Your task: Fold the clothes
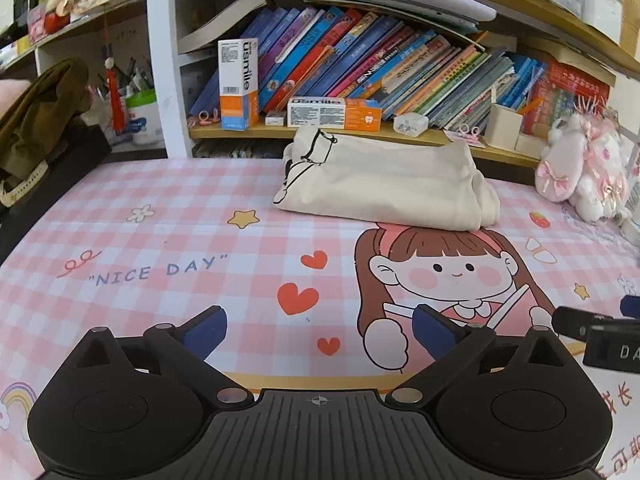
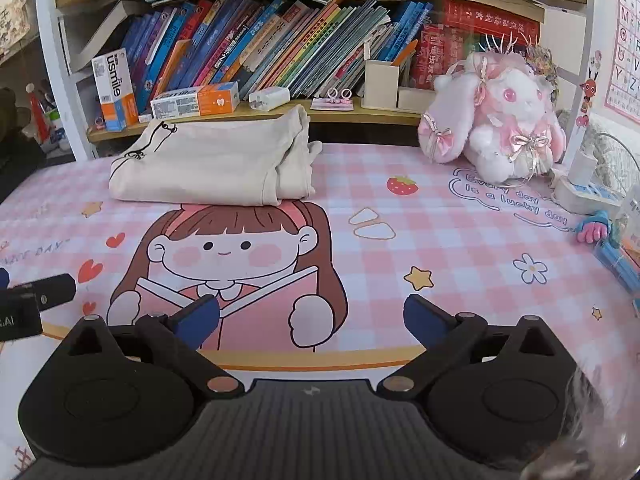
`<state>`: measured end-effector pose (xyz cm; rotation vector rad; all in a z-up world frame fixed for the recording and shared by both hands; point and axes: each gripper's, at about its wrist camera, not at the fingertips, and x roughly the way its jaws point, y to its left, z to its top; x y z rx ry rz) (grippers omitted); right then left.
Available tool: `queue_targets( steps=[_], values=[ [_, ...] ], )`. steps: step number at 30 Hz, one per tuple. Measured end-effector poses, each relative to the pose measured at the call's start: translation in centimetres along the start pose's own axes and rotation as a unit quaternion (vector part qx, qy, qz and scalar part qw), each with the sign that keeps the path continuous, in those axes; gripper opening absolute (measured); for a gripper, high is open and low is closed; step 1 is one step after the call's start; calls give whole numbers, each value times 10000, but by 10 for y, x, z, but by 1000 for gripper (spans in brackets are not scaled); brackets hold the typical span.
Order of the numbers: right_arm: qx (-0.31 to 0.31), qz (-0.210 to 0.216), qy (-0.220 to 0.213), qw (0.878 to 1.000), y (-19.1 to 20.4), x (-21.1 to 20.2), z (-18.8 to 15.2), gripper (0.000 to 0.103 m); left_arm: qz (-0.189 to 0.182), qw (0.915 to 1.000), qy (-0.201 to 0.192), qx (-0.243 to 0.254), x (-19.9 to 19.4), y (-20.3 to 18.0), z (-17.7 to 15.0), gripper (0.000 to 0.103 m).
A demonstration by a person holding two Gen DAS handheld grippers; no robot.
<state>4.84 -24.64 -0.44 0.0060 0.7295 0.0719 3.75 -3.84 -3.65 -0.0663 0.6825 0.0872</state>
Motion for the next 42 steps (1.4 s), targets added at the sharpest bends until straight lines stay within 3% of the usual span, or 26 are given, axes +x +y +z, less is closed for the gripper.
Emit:
queue_targets(
  steps=[42],
  values=[
    [8, 89, 228, 9997, -2, 7, -2, 101, -55, 9999, 101, -120, 3, 1, -2, 102]
  ],
)
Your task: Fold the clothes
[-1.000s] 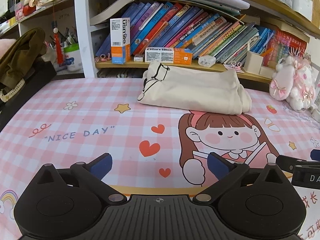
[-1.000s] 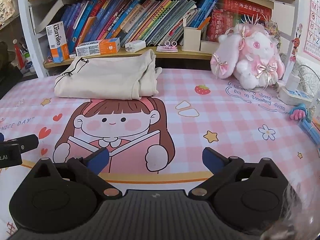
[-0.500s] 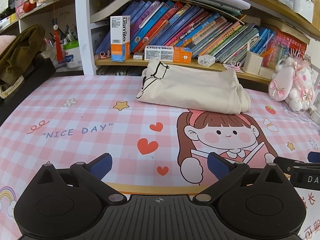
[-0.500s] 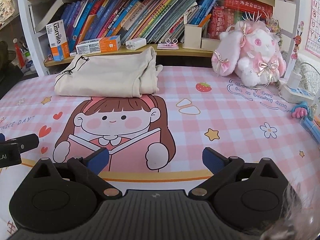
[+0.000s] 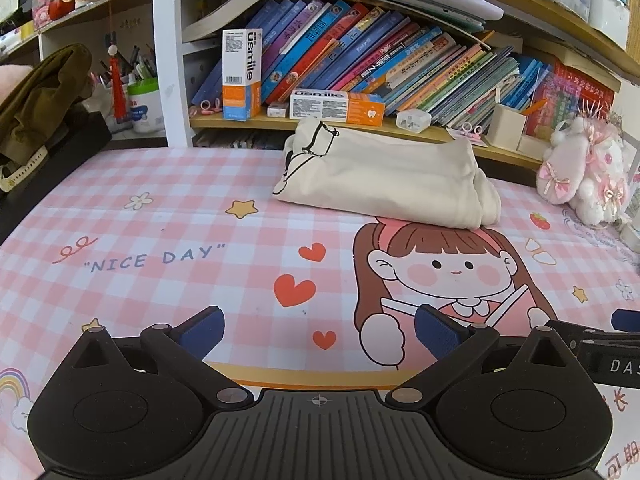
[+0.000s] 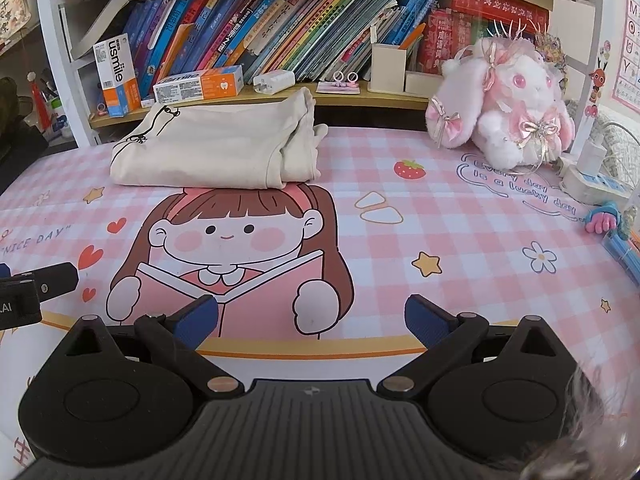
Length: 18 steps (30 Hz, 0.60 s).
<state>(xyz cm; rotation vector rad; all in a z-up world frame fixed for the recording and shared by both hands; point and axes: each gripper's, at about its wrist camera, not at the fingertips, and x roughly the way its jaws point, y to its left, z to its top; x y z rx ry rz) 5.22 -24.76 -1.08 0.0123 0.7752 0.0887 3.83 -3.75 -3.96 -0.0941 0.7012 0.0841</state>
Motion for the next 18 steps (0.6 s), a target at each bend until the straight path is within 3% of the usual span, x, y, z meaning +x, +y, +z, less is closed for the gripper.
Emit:
queue_targets(
  steps=[18],
  values=[
    [2, 5, 71, 10000, 3, 0, -2, 101, 40, 9998, 179, -77, 4, 4, 0, 103]
  ],
)
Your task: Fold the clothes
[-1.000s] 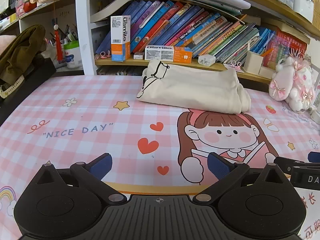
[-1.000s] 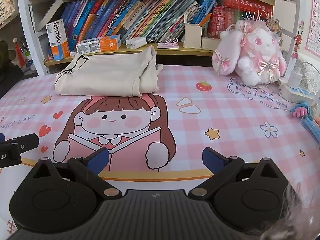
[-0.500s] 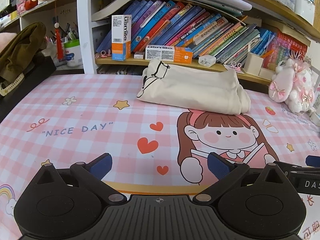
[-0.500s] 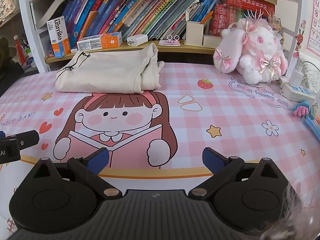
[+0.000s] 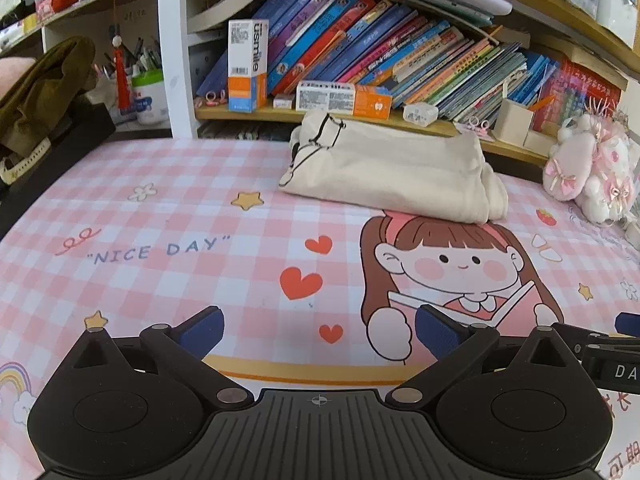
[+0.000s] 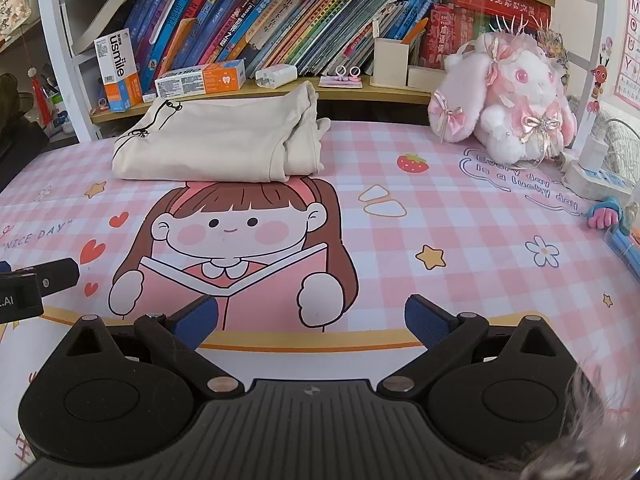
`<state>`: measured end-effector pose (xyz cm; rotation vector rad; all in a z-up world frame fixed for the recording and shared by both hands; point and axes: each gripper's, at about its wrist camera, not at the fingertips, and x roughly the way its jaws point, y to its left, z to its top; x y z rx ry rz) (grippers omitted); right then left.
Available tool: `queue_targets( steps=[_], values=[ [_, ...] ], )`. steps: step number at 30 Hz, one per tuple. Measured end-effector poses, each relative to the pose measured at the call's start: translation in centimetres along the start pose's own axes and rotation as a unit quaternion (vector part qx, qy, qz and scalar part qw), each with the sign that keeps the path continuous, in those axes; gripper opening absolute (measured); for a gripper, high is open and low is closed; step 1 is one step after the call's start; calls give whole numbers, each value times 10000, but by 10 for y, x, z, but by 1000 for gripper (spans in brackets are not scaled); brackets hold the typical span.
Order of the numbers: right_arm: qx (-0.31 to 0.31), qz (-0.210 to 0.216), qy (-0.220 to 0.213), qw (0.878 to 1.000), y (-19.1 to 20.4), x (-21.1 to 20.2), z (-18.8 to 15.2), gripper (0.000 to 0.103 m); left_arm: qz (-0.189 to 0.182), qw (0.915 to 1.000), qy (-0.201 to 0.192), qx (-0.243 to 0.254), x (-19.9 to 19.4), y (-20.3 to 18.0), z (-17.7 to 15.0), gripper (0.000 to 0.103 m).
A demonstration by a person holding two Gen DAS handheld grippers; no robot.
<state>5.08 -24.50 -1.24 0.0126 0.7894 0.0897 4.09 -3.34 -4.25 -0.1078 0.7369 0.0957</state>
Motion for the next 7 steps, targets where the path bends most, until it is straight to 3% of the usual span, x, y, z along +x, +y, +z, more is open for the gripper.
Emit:
queue_targets(
  steps=[7],
  values=[
    [28, -31, 22, 10000, -1, 2, 0, 101, -80, 9999, 48, -81, 3, 2, -1, 103]
  ],
)
